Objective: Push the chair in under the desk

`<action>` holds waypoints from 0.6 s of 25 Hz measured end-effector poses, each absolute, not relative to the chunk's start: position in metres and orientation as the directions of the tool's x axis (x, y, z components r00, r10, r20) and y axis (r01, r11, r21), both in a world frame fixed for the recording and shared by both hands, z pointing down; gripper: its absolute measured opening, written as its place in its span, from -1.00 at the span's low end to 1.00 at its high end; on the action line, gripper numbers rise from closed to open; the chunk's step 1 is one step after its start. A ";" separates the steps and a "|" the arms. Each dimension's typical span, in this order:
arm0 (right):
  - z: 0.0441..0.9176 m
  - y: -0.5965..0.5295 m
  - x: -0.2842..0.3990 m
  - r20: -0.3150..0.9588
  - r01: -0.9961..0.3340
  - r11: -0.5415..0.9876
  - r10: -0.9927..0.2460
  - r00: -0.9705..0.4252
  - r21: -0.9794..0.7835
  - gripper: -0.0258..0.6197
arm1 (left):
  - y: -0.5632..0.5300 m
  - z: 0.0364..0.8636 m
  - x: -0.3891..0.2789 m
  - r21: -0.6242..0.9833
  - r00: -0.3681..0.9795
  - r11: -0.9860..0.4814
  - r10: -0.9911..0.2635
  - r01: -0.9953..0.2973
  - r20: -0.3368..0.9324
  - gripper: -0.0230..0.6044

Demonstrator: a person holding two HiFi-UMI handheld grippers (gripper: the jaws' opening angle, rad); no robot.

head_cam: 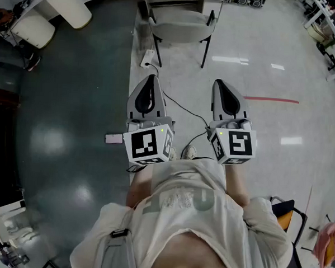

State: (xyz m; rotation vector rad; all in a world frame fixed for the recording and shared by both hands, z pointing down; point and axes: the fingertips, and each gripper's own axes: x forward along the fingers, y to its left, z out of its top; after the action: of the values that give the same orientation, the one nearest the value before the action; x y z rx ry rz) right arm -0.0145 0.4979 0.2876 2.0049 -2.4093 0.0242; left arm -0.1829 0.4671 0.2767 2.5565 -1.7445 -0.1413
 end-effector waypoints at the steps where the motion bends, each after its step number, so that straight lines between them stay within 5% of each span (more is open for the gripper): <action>1: 0.288 0.497 -0.013 0.015 -0.984 0.178 -0.984 -0.178 -0.007 -0.87 | 0.466 0.277 -0.182 0.087 0.364 -0.367 -0.930 -0.926 -0.051 -0.88; 15: 0.307 0.499 0.034 0.029 -0.983 0.184 -0.982 -0.185 -0.026 -0.87 | 0.460 0.286 -0.164 0.103 0.312 -0.315 -0.949 -0.944 -0.049 -0.88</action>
State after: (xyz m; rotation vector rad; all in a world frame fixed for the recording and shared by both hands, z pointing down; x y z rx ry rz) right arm 0.0342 0.4992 0.3075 2.0025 -2.4130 0.0602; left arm -0.1640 0.4595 0.2859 2.4993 -1.8053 -0.1541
